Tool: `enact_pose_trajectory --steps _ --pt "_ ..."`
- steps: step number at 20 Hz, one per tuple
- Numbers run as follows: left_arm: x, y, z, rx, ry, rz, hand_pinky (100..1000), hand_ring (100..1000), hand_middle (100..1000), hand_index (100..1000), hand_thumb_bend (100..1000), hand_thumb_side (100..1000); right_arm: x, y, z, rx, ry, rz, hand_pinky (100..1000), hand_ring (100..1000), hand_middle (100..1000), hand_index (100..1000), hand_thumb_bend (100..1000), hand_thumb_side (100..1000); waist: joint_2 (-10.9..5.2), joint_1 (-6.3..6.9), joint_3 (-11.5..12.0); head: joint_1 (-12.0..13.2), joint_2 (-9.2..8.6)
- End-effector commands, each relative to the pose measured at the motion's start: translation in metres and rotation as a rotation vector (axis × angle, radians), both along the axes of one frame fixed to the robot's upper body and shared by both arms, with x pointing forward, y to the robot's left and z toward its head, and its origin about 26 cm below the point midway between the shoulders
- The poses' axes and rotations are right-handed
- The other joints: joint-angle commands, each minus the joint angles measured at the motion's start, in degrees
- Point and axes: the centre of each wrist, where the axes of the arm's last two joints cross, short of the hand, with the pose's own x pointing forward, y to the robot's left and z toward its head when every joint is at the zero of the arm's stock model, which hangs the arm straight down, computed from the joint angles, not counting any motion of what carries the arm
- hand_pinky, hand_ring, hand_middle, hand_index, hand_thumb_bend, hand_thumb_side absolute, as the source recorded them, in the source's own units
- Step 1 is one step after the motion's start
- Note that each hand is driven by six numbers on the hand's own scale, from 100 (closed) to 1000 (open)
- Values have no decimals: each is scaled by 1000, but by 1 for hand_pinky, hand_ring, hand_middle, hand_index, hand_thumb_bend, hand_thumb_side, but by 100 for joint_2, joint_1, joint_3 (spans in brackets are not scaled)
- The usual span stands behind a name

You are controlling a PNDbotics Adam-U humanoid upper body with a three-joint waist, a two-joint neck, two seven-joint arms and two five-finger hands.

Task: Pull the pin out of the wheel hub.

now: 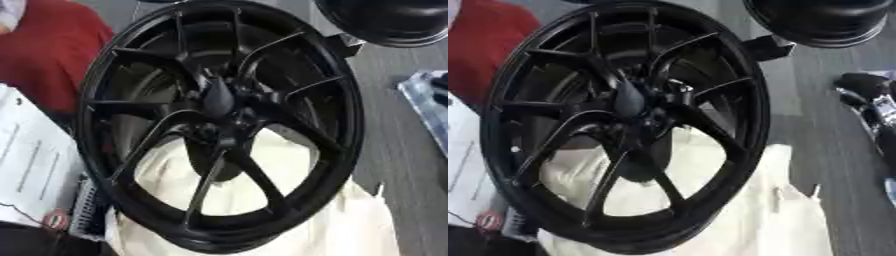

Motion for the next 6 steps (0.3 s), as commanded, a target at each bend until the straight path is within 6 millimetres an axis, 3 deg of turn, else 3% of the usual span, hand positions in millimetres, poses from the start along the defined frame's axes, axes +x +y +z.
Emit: enact_pose_trajectory --steps 1,6 --pt "-8 -23 3 -105 -139 -87 848 674 607 794 100 675 -1 -1 11 -2 -46 13 945 944 751 784 100 688 -91 1 -13 40 -85" --pt "-14 -42 -19 -199 -199 -88 851 678 611 799 100 685 -1 -2 13 8 -68 17 944 944 751 784 100 677 -85 -53 -46 54 -154"
